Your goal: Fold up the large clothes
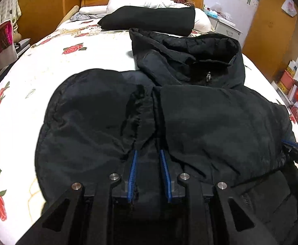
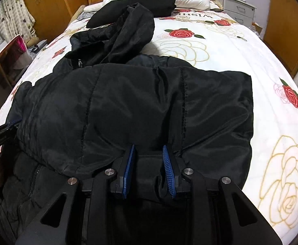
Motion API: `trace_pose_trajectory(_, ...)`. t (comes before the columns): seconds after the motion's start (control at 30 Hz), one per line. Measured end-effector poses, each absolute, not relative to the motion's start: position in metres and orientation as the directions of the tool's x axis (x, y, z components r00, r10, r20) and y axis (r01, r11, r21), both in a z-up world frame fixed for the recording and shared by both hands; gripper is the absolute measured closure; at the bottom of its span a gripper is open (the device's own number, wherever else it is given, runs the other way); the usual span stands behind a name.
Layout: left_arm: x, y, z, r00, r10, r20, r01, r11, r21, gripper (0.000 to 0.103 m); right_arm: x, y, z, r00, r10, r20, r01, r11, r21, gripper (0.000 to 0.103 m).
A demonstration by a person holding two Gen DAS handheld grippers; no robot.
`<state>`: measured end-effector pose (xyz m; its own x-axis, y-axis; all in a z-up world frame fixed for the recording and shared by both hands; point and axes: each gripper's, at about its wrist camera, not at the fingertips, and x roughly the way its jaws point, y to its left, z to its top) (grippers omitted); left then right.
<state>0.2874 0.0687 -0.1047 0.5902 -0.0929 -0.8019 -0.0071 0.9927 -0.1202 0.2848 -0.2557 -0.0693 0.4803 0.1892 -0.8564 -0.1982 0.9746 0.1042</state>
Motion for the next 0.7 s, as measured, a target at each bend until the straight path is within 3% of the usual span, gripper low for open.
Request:
trace_pose_trajectory(0.23,0.298,0.115,-0.062,0.679,-0.041,-0.733,-0.078,0.989,-0.127,0.077,0.278,-0.264,-0.022,0.59,0.244,-0.769,-0.193,0.968,0.159,0.074)
trace_pose_trajectory(0.47,0.35,0.126,-0.106,0.601,-0.006,-0.8,-0.112,0.99,-0.091,0.077,0.308,-0.253,-0.063,0.522,0.195,-0.83,-0.177,0.977,0.119,0.074)
trace_pose_trajectory(0.7,0.337,0.122,-0.09,0.609,-0.003,-0.793,-0.109,0.99,-0.088,0.077,0.303,-0.26,-0.053,0.523,0.196,-0.83,-0.163,0.978,0.128,0.073)
